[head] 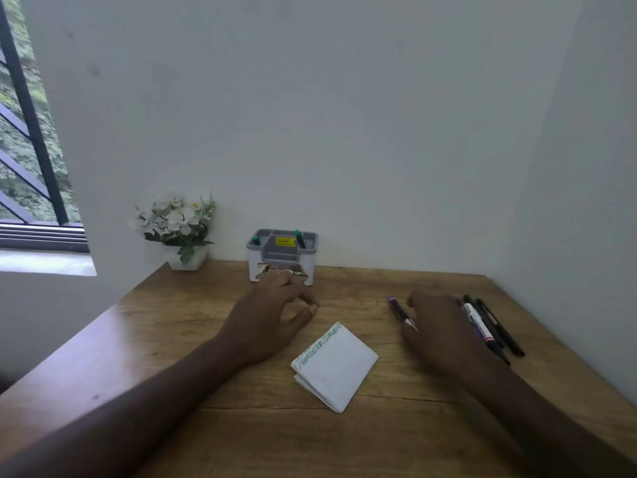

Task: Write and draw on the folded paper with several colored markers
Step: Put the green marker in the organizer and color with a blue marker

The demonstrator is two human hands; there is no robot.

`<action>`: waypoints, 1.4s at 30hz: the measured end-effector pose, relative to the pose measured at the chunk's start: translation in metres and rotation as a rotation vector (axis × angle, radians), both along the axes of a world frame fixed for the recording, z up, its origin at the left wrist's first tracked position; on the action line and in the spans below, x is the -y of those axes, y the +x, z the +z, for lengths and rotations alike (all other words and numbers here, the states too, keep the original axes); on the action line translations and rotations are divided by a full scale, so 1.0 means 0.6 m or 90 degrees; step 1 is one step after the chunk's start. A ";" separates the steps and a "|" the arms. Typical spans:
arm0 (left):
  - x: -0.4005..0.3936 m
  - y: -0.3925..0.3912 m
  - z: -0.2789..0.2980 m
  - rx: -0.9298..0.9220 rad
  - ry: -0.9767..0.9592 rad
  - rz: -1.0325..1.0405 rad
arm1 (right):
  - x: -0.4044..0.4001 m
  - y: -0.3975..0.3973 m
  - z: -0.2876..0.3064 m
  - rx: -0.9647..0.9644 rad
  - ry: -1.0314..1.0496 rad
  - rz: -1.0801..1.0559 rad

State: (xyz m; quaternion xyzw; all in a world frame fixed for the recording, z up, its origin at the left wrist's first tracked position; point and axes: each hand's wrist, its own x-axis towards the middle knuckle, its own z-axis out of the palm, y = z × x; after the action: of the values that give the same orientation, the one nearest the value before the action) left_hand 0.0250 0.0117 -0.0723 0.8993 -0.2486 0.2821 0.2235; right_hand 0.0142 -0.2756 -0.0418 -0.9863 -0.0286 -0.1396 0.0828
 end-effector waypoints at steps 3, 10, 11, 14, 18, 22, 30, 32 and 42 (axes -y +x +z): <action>0.004 0.004 0.000 0.006 0.005 -0.024 | -0.007 0.012 -0.005 -0.002 0.100 0.036; 0.025 -0.032 0.018 -0.062 -0.114 -0.145 | -0.062 -0.030 0.012 0.009 0.725 0.243; 0.032 -0.038 0.019 -0.093 -0.098 -0.169 | -0.070 -0.035 0.011 0.029 0.711 0.262; 0.051 -0.047 0.016 -0.131 -0.057 -0.222 | -0.084 -0.042 0.008 0.073 0.635 0.290; 0.055 -0.043 0.015 -0.103 -0.063 -0.232 | -0.091 -0.041 0.000 0.102 0.595 0.330; 0.050 -0.043 0.008 -0.125 -0.069 -0.215 | -0.105 -0.039 -0.009 0.121 0.565 0.343; 0.043 -0.047 0.020 -0.178 -0.054 -0.207 | -0.112 -0.033 -0.022 0.095 0.631 0.336; 0.044 -0.051 0.026 -0.177 -0.057 -0.213 | -0.117 -0.037 -0.024 0.092 0.639 0.348; 0.036 -0.045 0.032 -0.155 -0.072 -0.235 | -0.113 -0.044 -0.012 0.094 0.690 0.366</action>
State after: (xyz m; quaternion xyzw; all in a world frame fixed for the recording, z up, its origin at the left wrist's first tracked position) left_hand -0.0022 -0.0098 -0.0530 0.8522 -0.3639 0.1390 0.3494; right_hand -0.0122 -0.2076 -0.0488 -0.7448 -0.2237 -0.1741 0.6040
